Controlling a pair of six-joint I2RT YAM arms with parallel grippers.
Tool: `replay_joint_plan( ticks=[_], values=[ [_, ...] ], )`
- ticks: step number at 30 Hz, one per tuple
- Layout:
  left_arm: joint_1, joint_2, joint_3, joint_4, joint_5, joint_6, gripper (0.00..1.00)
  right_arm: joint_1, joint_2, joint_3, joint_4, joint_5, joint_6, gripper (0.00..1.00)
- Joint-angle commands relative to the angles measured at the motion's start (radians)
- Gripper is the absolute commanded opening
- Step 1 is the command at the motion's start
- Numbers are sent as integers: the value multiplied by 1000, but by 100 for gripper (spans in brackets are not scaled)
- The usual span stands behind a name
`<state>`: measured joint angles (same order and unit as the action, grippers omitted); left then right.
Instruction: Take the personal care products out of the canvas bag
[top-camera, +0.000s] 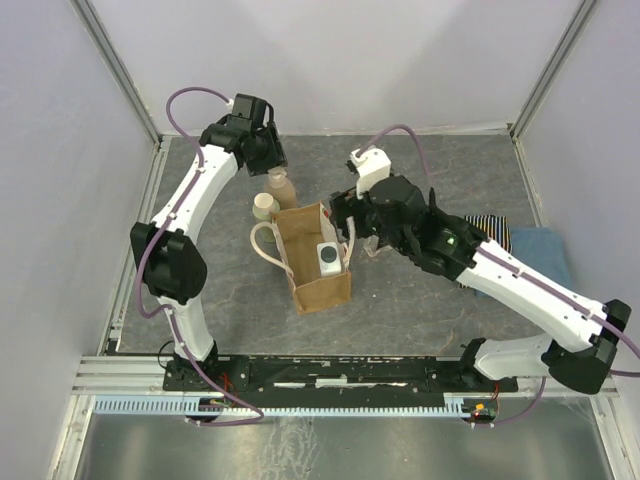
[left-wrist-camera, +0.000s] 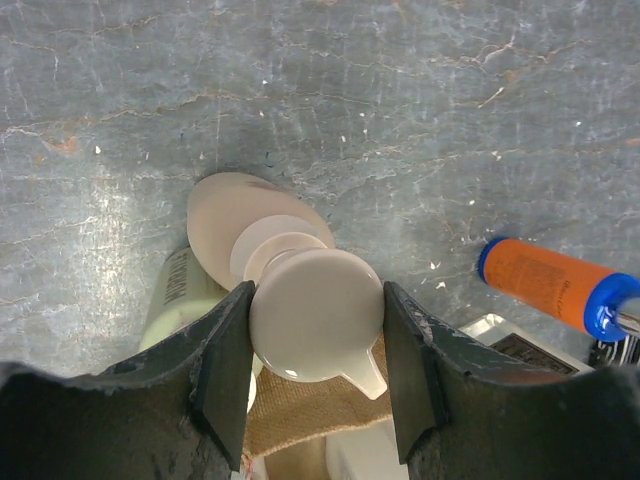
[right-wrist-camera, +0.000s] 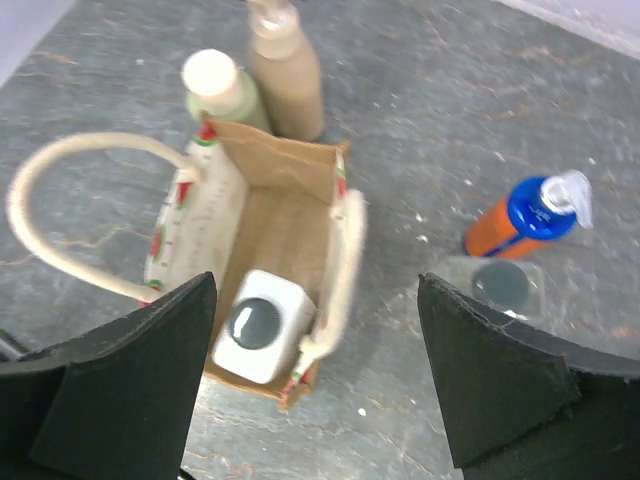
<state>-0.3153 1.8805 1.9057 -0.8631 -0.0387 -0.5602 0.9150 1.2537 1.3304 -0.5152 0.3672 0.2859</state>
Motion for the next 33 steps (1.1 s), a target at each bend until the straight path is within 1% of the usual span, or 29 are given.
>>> replay_joint_plan(
  ticks=[1,3,5,9,11,14,17,18,21,24,27,33],
  values=[
    [5,-52,-21,188,-30,-10,15,54,106,123,-74,-42,-46,88],
    [5,-59,-58,200,-31,-16,18,70,153,155,-110,-69,-41,87],
    [5,-65,-88,207,-33,-17,23,78,170,149,-97,-94,-29,87],
    [5,-65,-102,199,-25,-16,34,78,236,174,-122,-171,-9,87],
    [5,-61,-96,176,-23,-23,42,78,271,180,-128,-208,10,87],
    [5,-82,-103,166,-19,-29,55,79,306,173,-143,-219,48,87],
    [5,-110,-109,157,-18,-30,62,78,318,150,-149,-207,78,87],
    [5,-120,-110,155,-16,-31,63,78,322,144,-154,-202,86,87],
    [5,-158,-128,155,-21,-50,79,78,328,115,-158,-185,113,87],
    [5,-185,-127,159,-13,-55,87,78,333,82,-156,-176,143,87],
    [5,-207,-113,155,-7,-56,90,78,347,57,-157,-163,173,87],
    [4,-247,-99,152,8,-61,90,79,412,61,-195,-159,229,83]
  ],
)
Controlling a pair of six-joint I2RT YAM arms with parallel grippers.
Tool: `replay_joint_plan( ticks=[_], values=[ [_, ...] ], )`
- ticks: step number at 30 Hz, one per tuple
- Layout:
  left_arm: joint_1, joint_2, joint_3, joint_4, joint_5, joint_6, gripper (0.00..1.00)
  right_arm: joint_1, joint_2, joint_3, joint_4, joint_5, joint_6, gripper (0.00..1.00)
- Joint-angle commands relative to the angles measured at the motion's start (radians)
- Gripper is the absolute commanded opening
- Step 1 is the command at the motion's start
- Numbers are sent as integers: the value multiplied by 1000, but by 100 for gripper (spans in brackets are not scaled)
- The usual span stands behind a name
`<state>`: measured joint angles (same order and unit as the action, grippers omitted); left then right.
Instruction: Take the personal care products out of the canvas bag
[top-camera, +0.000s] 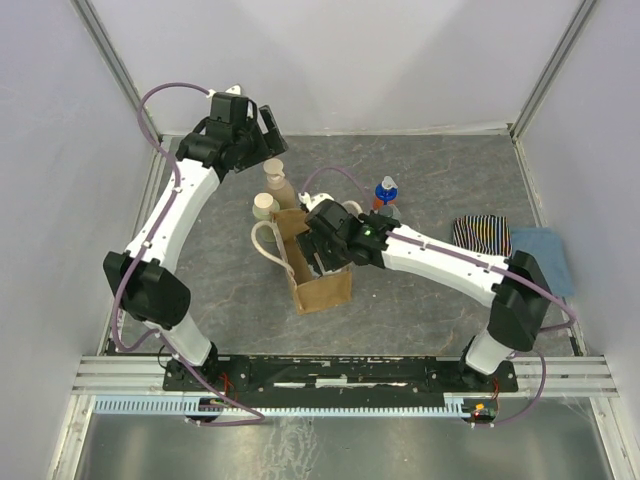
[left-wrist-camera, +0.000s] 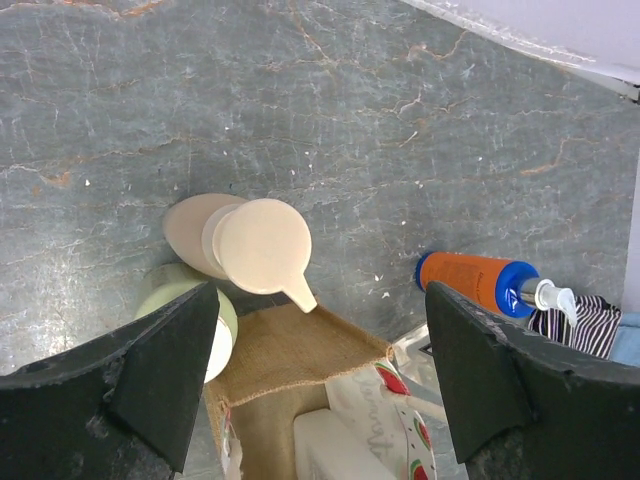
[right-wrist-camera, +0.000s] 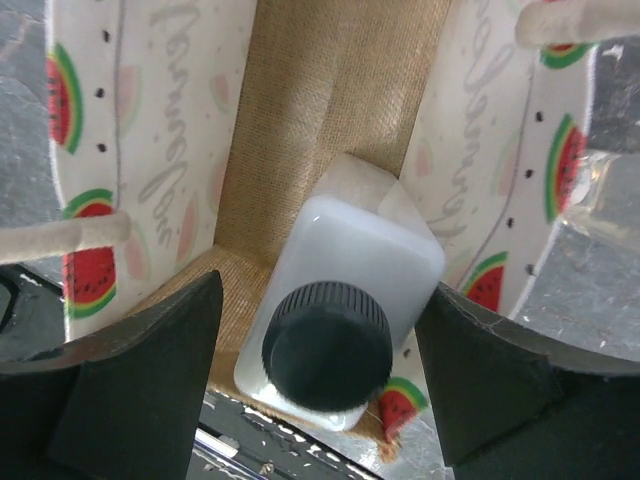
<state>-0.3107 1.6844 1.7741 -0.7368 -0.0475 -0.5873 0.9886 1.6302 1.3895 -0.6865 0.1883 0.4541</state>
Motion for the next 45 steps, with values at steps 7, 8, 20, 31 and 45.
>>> replay_joint_plan(
  ticks=[7,8,20,31,45],
  values=[
    [1,-72,8,25,21,-44,90,7,58,53,-43,40,63,70],
    [1,-73,5,24,22,-45,90,6,54,69,-46,53,56,67],
    [0,-104,-23,28,20,-42,90,5,-39,413,-25,164,-126,59],
    [1,-136,-48,24,28,-35,90,-92,-41,565,168,291,-299,51],
    [1,-149,-60,22,30,-26,90,-347,165,730,310,169,-238,45]
  ],
)
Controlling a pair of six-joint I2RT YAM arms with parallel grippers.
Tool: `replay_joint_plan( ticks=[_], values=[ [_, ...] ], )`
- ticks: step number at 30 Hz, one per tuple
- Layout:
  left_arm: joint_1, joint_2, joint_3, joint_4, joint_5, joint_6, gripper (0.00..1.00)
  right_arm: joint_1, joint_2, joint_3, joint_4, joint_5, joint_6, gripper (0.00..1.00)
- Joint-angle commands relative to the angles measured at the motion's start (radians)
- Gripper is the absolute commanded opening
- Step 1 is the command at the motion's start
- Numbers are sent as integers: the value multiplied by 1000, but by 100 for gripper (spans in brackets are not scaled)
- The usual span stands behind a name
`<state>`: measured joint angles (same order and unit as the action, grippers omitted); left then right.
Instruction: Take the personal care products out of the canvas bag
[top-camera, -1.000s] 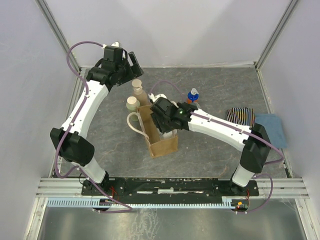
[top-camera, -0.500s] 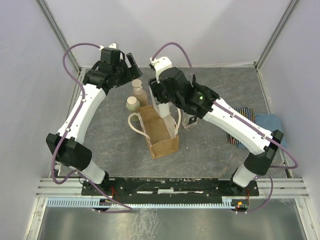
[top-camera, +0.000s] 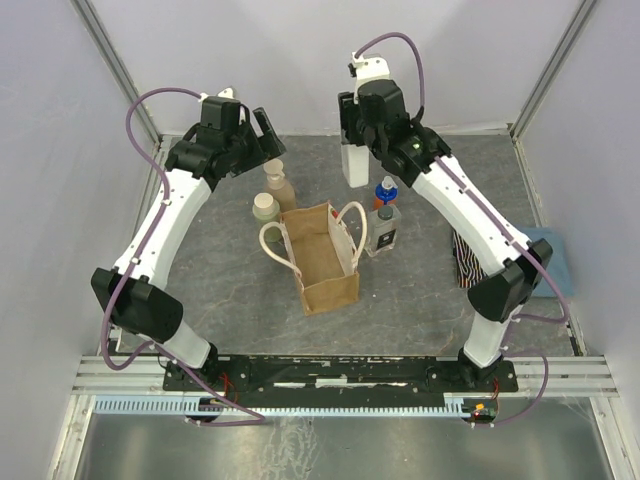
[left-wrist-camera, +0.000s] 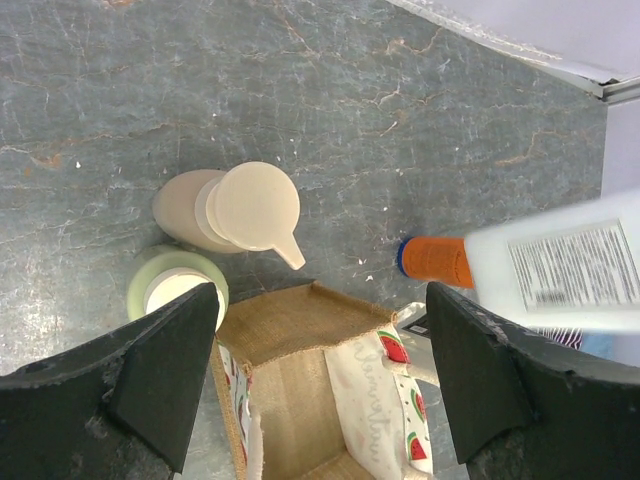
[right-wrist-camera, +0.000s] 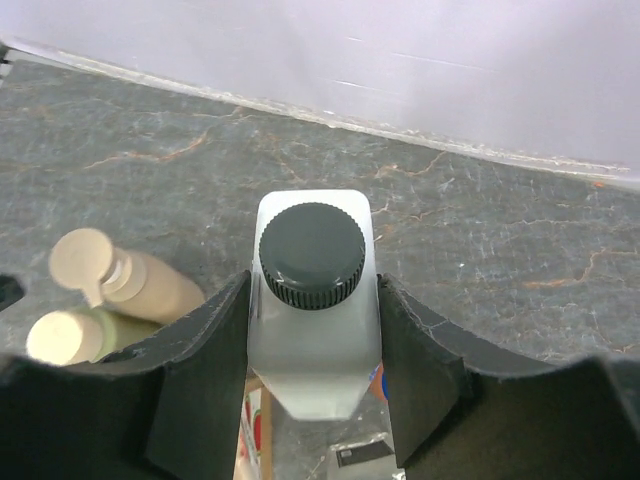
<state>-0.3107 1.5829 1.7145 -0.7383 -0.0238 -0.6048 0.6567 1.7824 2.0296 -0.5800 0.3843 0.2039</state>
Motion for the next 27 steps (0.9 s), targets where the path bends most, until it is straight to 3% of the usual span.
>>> replay_joint_plan(
  ticks=[1,8,22,27],
  values=[
    [1,-45,-1,23,8,-8,90,-22,29,94,213,-32,13,45],
    [1,-43,0,25,13,-3,90,-45,94,53,279,-47,20,45],
    [0,-82,-50,11,38,5,90,-57,42,-460,669,-88,-4,44],
    [1,-110,-89,14,37,5,90,-61,20,-577,737,-72,32,43]
  ],
)
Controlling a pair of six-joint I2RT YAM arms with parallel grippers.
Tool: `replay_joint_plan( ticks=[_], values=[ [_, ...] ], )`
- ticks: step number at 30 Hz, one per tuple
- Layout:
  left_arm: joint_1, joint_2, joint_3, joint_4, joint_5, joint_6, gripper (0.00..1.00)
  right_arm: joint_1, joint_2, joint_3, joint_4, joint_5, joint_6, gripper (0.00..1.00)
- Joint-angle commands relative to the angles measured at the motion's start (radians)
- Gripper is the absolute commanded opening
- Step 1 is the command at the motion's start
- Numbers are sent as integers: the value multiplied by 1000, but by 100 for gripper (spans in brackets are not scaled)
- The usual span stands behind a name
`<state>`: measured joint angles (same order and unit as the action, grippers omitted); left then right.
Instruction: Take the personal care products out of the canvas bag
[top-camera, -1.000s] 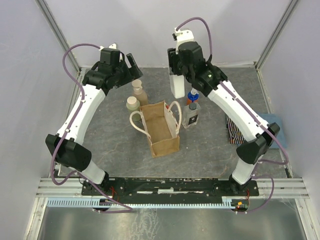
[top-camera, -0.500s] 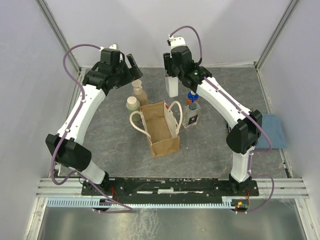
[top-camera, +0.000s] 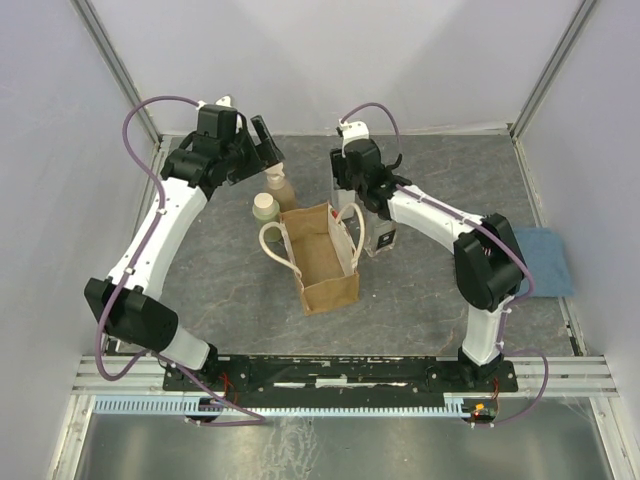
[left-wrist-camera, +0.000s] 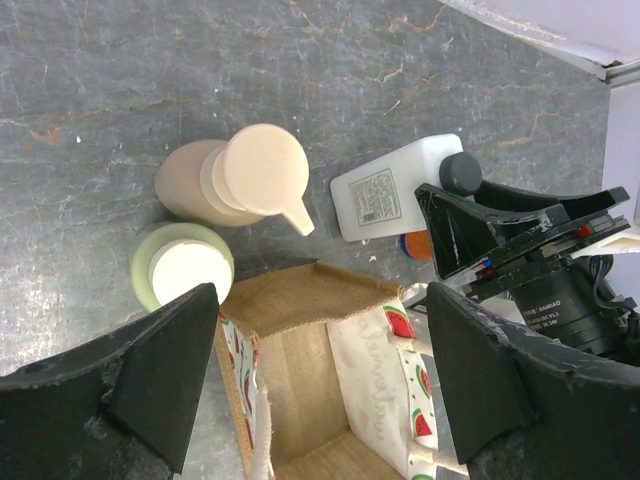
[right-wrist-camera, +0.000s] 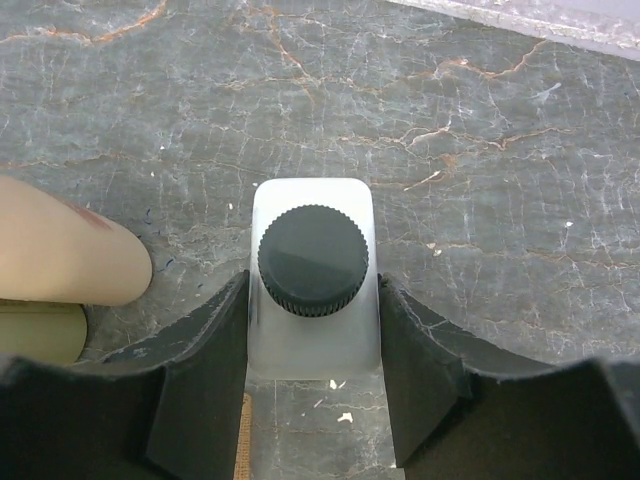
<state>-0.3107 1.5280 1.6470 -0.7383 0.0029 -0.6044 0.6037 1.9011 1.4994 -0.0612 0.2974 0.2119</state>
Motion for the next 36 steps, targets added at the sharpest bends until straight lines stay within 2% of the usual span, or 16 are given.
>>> replay_joint_plan(
  ticks=[1,3,12,14,19,21,24,29,32,36],
  values=[
    [0,-61,-28,14,10,5,90,-8,-105,-60,219,5,28,44],
    [0,-71,-41,15,6,8,90,-8,-111,-75,209,-17,30,48],
    [1,-102,-67,29,9,-1,90,1,-241,-139,139,-49,26,94],
    [0,-111,-73,32,1,1,90,10,-294,-125,91,-70,18,99],
    [-1,-149,-119,40,-19,-1,91,84,-400,-46,-96,-51,-36,100],
    [-1,-177,-146,36,-28,9,97,106,-423,11,-215,-21,-50,100],
    [-1,-227,-179,25,-40,45,98,100,-447,107,-438,37,2,100],
    [0,-293,-201,-14,-180,60,100,-10,-453,282,-777,47,100,100],
    [0,-314,-243,17,-211,51,100,-77,-461,309,-841,48,113,100],
    [1,-308,-260,17,-184,45,99,-190,-464,302,-878,-60,157,100]
  ],
)
